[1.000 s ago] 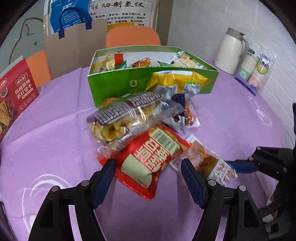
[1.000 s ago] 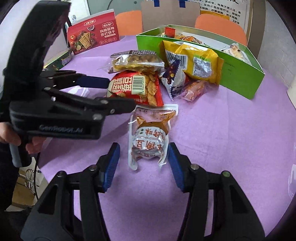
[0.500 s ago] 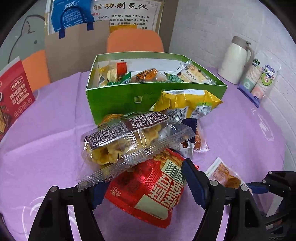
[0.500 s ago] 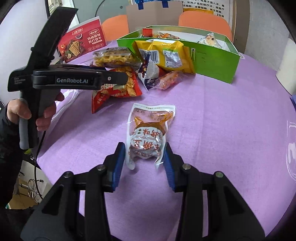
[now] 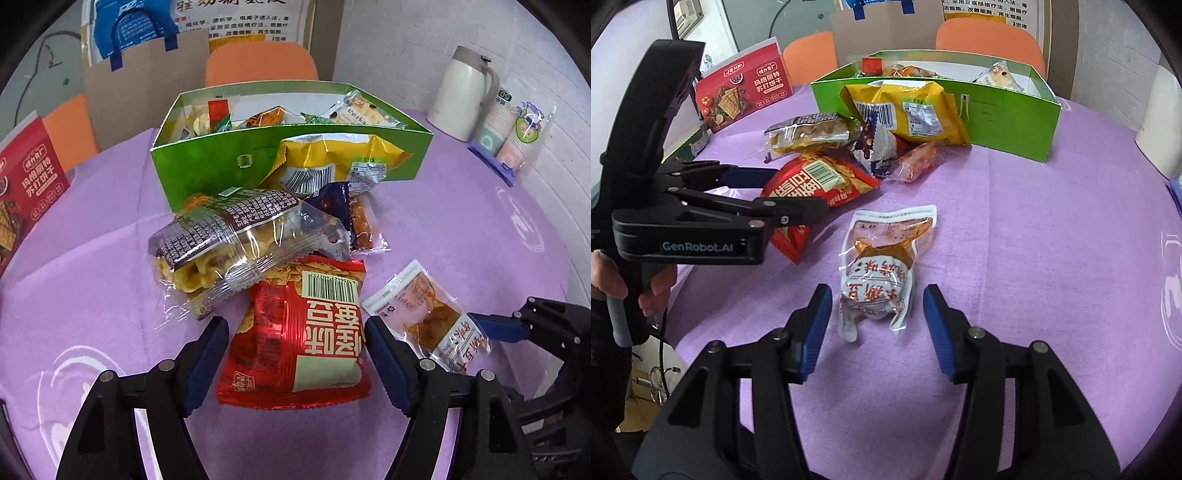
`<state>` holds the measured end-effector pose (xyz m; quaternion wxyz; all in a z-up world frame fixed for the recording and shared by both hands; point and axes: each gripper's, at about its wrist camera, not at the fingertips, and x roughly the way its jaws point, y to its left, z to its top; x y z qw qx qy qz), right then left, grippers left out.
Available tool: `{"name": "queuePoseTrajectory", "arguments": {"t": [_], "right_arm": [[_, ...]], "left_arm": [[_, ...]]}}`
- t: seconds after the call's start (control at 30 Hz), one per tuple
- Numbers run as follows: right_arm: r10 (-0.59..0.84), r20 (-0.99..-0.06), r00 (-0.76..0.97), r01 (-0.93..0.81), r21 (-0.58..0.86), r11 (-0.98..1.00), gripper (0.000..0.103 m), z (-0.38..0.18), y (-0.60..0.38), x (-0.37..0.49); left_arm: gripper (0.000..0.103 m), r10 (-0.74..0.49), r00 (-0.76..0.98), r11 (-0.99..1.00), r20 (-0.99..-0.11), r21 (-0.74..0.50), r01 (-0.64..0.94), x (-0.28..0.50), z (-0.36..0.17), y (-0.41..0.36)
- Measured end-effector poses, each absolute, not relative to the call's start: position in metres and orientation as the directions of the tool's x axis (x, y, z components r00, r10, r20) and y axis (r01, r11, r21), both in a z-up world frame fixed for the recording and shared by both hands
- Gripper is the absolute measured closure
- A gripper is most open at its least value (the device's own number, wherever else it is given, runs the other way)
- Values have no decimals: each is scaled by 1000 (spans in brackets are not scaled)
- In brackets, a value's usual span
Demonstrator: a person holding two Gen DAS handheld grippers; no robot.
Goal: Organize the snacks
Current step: 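Close the left gripper on the red bag while the right lifts the white bag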
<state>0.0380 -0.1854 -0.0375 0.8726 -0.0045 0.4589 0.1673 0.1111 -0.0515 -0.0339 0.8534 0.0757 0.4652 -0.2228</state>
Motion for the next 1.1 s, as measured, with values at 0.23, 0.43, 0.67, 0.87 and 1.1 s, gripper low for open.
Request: {"name": "queuePoseTrajectory", "arguments": {"t": [0.23, 0.43, 0.67, 0.87, 1.1], "right_arm": [[253, -804, 538, -287, 108, 952, 50, -41, -181, 42], [230, -795, 561, -274, 83, 958, 60, -41, -178, 45], [228, -788, 572, -268, 83, 960, 60, -41, -179, 43], [232, -783, 577, -258, 95, 962, 59, -41, -180, 44], [226, -770, 597, -242, 95, 966, 63, -42, -181, 44]], "left_arm": [[28, -261, 478, 915, -839, -56, 400, 105, -42, -52], [29, -224, 505, 927, -833, -21, 376, 98, -42, -56], [30, -215, 513, 937, -831, -28, 348, 91, -41, -53], [29, -207, 536, 945, -818, -24, 327, 90, -44, -55], [32, -204, 548, 947, -811, -22, 320, 85, -43, -52]]}}
